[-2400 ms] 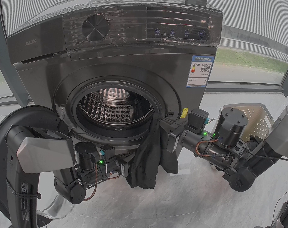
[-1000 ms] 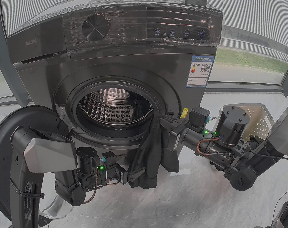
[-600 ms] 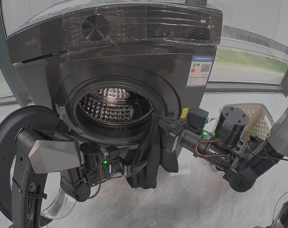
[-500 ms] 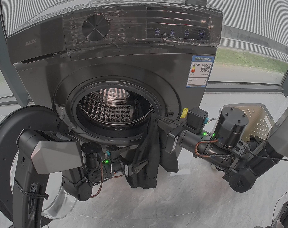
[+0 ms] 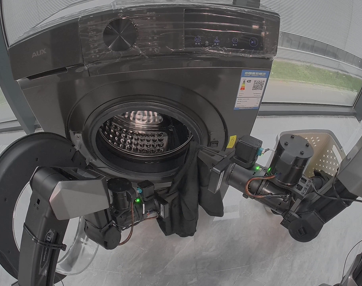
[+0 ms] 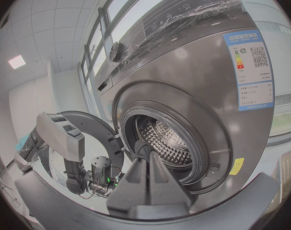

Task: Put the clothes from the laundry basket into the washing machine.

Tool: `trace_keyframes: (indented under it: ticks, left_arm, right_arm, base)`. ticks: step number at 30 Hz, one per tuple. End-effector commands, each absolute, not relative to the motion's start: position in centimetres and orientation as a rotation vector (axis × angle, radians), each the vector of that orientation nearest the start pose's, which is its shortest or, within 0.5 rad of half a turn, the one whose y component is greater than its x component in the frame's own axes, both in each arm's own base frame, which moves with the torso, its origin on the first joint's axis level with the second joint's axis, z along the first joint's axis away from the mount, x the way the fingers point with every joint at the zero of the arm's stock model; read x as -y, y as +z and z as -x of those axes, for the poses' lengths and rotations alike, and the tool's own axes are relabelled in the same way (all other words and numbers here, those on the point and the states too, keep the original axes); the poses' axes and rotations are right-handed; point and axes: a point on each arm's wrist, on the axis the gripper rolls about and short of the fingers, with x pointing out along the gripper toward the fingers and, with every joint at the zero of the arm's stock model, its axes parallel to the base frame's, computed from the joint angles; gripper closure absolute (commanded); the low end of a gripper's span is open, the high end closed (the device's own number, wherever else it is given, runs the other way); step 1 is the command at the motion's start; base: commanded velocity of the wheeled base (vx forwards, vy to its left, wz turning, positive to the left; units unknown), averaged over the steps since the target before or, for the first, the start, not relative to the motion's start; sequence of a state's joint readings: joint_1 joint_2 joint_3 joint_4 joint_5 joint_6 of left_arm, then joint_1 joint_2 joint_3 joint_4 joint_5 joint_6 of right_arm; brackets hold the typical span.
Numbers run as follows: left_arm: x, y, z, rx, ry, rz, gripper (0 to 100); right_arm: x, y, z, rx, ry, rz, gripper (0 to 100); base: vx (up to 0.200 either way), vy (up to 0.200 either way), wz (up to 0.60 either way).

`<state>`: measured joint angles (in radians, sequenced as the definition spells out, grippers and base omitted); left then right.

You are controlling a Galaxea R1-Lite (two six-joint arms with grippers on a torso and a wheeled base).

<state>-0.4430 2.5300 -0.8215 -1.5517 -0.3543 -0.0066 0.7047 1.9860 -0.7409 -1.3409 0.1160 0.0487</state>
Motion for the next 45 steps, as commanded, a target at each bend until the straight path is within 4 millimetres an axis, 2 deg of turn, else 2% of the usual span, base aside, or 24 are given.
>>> trace_keyframes:
  ticks: [1, 4, 8, 9, 10, 15, 20, 25, 31, 38, 45]
  left_arm:
    - [17.4, -2.2, -35.5, -0.153, -0.79, -0.002, 100]
    - [16.7, -0.5, -34.8, -0.137, -0.78, -0.005, 100]
    - [14.2, 3.4, -32.4, -0.112, -0.752, -0.016, 100]
    - [14.2, 3.4, -32.4, -0.112, -0.752, -0.016, 100]
    - [13.1, 5.0, -31.0, -0.106, -0.744, -0.019, 100]
    - [11.2, 8.7, -26.5, -0.072, -0.743, -0.02, 100]
    - [10.1, 11.1, -23.5, -0.017, -0.77, -0.019, 100]
    - [7.8, 13.8, -20.8, 0.075, -0.74, -0.011, 100]
    - [6.9, 13.8, -19.6, 0.074, -0.774, -0.024, 100]
    - [6.6, 13.9, -20.0, 0.073, -0.76, -0.014, 100]
    - [6.4, 14.0, -19.5, 0.082, -0.744, -0.027, 100]
  right_arm:
    - [-22.6, 14.2, -26.7, 0.071, 0.813, -0.073, 100]
    - [-22.3, 13.8, -26.8, 0.06, 0.804, -0.067, 100]
    - [-21.4, 12.8, -26.8, 0.024, 0.785, -0.06, 100]
    - [-21.4, 12.8, -26.8, 0.024, 0.785, -0.06, 100]
    - [-21.2, 12.6, -26.5, 0.023, 0.785, -0.062, 100]
    - [-20.0, 12.1, -26.7, 0.038, 0.756, -0.065, 100]
    - [-19.3, 11.7, -26.4, 0.052, 0.751, -0.085, 100]
    - [-18.6, 11.4, -25.4, 0.025, 0.753, -0.116, 100]
    - [-18.2, 11.8, -24.9, 0.028, 0.739, -0.122, 100]
    - [-17.9, 12.2, -24.6, 0.031, 0.722, -0.149, 100]
    - [-18.3, 14.5, -24.3, 0.119, 0.742, -0.177, 100]
  base:
    - [0.0, 0.0, 0.0]
    - [0.0, 0.0, 0.0]
    - [0.0, 0.0, 0.0]
    - [0.0, 0.0, 0.0]
    - [0.0, 0.0, 0.0]
    - [0.0, 0.0, 0.0]
    - [0.0, 0.0, 0.0]
    - [0.0, 0.0, 0.0]
    - [0.0, 0.0, 0.0]
    - [0.0, 0.0, 0.0]
    - [0.0, 0.0, 0.0]
